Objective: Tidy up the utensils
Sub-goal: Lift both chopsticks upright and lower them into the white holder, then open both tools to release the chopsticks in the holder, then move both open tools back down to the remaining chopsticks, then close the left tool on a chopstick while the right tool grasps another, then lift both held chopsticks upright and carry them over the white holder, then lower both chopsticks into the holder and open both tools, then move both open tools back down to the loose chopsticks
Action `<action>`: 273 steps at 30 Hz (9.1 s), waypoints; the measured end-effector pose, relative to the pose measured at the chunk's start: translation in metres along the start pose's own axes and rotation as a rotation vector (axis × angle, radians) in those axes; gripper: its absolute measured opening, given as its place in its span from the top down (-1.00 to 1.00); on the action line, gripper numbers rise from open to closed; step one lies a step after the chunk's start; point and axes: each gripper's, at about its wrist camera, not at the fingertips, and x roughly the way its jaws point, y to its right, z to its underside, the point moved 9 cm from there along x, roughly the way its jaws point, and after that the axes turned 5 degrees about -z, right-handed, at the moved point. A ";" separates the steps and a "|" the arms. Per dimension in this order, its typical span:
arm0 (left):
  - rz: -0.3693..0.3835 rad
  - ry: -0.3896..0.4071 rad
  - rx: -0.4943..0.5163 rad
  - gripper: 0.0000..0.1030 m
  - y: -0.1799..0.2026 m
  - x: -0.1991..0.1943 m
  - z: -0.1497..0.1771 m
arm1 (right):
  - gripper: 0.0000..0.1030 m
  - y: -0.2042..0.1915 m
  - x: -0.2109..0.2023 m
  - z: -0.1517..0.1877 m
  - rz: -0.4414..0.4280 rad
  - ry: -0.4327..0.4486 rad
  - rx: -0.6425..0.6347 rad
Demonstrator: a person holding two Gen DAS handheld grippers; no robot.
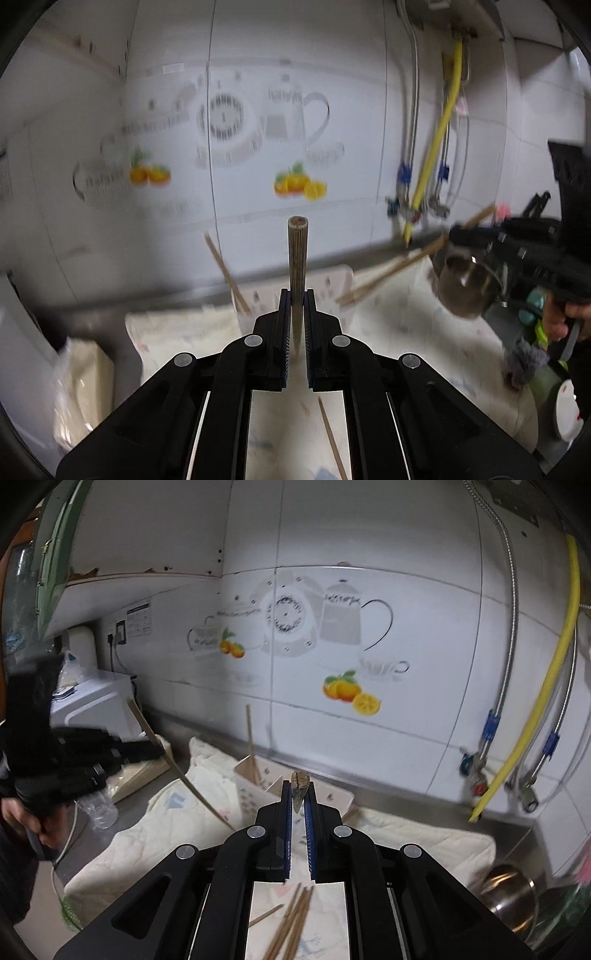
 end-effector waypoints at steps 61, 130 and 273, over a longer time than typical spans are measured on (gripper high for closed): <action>-0.062 -0.110 -0.156 0.28 -0.051 0.066 0.019 | 0.31 0.031 0.044 0.002 0.048 0.011 0.092; 0.084 -0.465 -0.193 0.50 0.062 0.027 0.299 | 0.86 -0.016 0.037 0.309 0.075 -0.355 0.206; 0.025 -0.242 -0.166 -0.01 0.027 0.030 0.174 | 0.07 -0.012 0.019 0.197 0.025 -0.182 0.188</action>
